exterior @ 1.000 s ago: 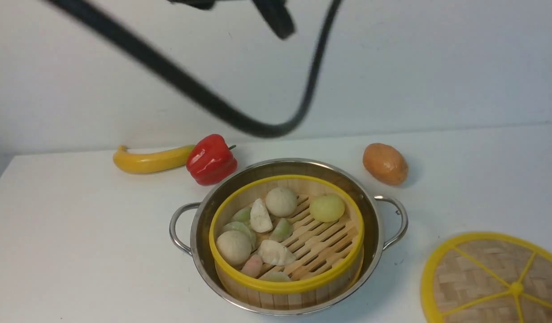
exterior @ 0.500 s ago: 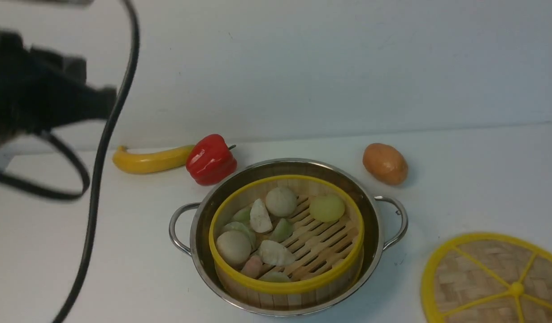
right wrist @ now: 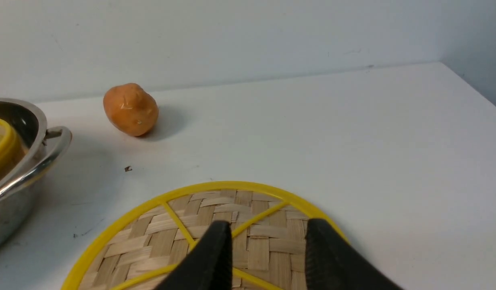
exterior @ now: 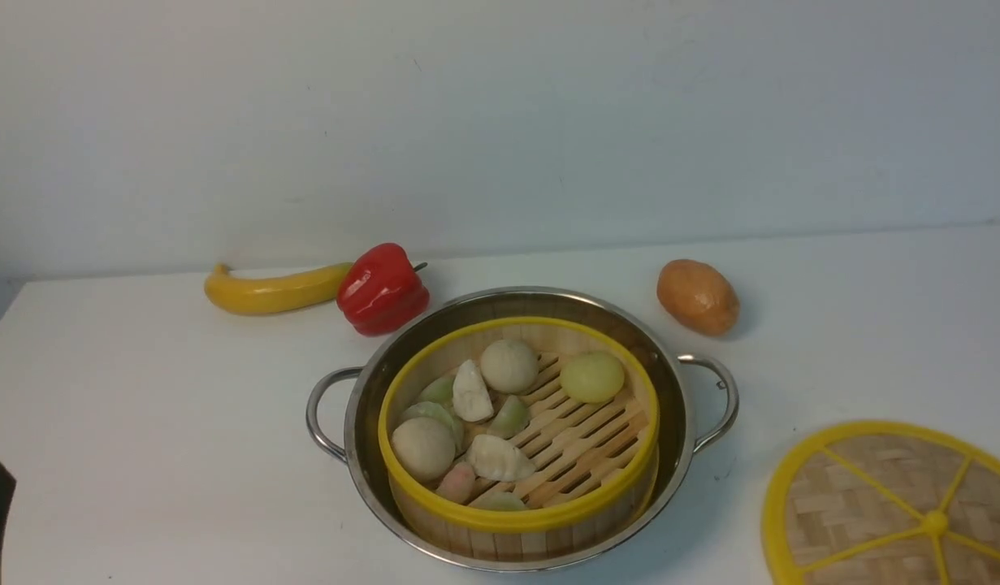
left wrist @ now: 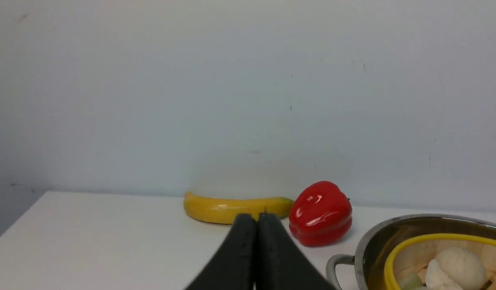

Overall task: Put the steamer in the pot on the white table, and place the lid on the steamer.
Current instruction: 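Move the gripper down to the bamboo steamer lid and grasp its center knob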

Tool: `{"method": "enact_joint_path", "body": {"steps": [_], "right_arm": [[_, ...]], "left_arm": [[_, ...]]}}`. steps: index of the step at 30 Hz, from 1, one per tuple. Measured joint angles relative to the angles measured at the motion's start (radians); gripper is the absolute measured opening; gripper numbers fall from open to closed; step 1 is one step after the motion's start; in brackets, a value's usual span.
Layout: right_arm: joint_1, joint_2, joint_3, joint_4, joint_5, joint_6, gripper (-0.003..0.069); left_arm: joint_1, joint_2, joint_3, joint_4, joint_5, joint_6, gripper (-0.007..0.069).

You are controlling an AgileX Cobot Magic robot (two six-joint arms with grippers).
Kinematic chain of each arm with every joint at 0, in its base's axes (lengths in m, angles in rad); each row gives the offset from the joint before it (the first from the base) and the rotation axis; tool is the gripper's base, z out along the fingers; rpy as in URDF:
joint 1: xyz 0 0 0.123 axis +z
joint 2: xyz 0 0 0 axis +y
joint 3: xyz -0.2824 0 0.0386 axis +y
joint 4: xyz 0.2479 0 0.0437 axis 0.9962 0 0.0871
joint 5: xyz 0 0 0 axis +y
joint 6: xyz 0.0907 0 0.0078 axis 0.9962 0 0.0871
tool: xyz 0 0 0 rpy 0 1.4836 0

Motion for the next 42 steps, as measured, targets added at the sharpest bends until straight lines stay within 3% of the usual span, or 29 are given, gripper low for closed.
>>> {"method": "enact_joint_path", "body": {"steps": [6,15,25,35,42], "right_arm": [[0.000,0.000,0.000,0.000,0.000,0.000,0.0241],[0.000,0.000,0.000,0.000,0.000,0.000,0.0241],[0.000,0.000,0.000,0.000,0.000,0.000,0.0241],[0.000,0.000,0.000,0.000,0.000,0.000,0.0241],[0.000,0.000,0.000,0.000,0.000,0.000,0.0241]], "left_arm": [[0.021,-0.136,0.093,0.022,0.045,-0.044,-0.0006],[0.026,-0.145,0.095,0.022,0.359,-0.057,0.0001],[0.026,-0.206,0.095,0.017,0.495,0.027,0.0008],[0.026,-0.209,0.095,0.008,0.501,0.067,0.0011],[0.025,-0.210,0.095,-0.079,0.489,0.159,0.0018]]}}
